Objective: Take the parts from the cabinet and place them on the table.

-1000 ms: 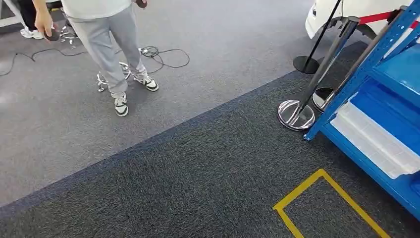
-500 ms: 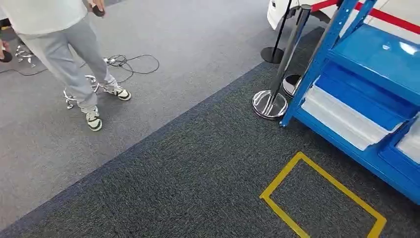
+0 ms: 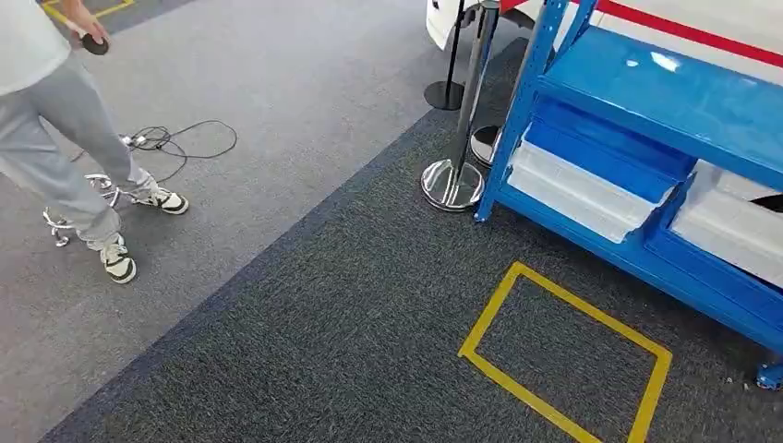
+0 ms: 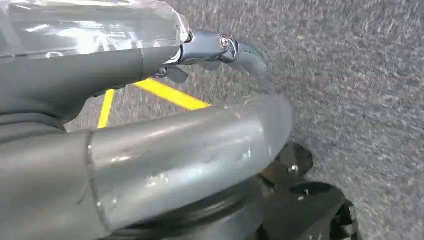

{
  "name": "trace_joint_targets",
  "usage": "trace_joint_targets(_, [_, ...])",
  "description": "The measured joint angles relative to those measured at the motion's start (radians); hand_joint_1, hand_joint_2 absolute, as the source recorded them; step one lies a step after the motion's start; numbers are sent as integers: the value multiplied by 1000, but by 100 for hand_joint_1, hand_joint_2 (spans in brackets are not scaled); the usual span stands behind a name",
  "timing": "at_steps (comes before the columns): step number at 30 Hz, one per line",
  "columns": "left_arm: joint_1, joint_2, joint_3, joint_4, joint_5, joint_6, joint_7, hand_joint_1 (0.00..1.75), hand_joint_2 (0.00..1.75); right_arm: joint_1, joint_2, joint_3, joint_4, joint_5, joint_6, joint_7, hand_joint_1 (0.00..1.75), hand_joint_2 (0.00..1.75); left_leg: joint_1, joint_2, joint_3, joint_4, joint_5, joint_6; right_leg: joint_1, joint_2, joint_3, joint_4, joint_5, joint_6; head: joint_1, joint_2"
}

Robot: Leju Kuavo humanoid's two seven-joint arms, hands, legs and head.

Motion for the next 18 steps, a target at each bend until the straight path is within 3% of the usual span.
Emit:
trace_joint_targets(1, [0,0,0,0,0,2,-2,0,0,-2,0,0,0,0,0,-8,0,0,-1,9,1,-3,1,6,4,-54,-17,33,-28,6,10,0])
trace_joint_targets(2, [3,0,0,0,1,2,-3,0,0,-5,0,0,0,0,2,-13,0,0,-2,22,0,-3,1,10,3,-77,-49,95,-68,12,14,0])
trace_joint_targets(4, [7,0,0,0,4,6,-3,0,0,-8,0,0,1,0,2,-14,0,0,-4,51,-2,-3,-1,11,-4,-88,-129,250,-136,22,13,0])
trace_joint_targets(5, [7,0,0,0,7,8,-3,0,0,-8,0,0,2,0,2,-13,0,0,-4,65,-3,-2,-3,9,-6,-90,-151,293,-142,25,14,0])
trace_joint_targets(6, [6,0,0,0,8,11,-3,0,0,-6,0,0,3,0,1,-8,0,0,-4,77,-1,-2,-5,8,-9,-92,-145,282,-121,28,14,0])
trace_joint_targets(7, [6,0,0,0,8,12,-3,0,0,-5,-1,0,5,0,0,-5,0,0,-4,89,2,-1,-9,6,-11,-97,-115,226,-82,30,14,0])
trace_joint_targets(8, [6,-1,0,0,8,13,-3,0,0,-5,-3,-1,6,0,-1,2,0,0,-3,100,8,-1,-12,2,-12,-111,-67,137,-36,29,14,0])
trace_joint_targets(9, [6,-1,0,0,8,13,-2,0,0,-5,-3,-2,6,0,-1,8,0,0,-3,108,13,-1,-16,-2,-12,-133,-22,56,-3,26,14,0])
trace_joint_targets(10, [6,-2,0,0,8,13,0,0,0,-7,-3,-2,6,0,-2,12,0,0,-6,118,18,-1,-21,-9,-5,-184,9,-9,-6,15,14,0])
trace_joint_targets(11, [6,-2,0,0,8,13,0,0,0,-8,-3,-2,6,1,-2,15,0,0,-12,127,17,2,-27,-19,0,-170,10,-13,0,3,13,0])
trace_joint_targets(14, [0,-2,0,0,8,12,3,0,0,-4,-3,-3,10,3,-1,21,0,0,-12,153,34,-2,-31,-34,5,-139,3,-7,-4,-14,12,0])
trace_joint_targets(15, [-2,-2,0,0,8,12,3,0,0,-4,-3,-4,11,4,-1,22,0,0,-8,142,32,3,-39,-44,-6,-127,11,-16,2,-24,14,0])
trace_joint_targets(16, [-2,-2,0,0,8,12,3,0,0,-5,-1,-5,12,4,-1,22,0,0,-4,92,28,26,-58,-48,-5,-121,12,-17,2,-28,10,0])
trace_joint_targets(17, [-1,-2,0,0,8,11,3,0,0,-7,-1,-6,13,5,0,22,0,0,-3,59,1,85,-98,-49,-6,-113,11,-17,3,-37,5,0])
trace_joint_targets(18, [2,-2,0,0,8,10,3,0,0,-8,-1,-6,13,5,0,22,0,0,-3,46,-35,166,-139,-50,-4,-103,11,-17,2,-39,3,0])
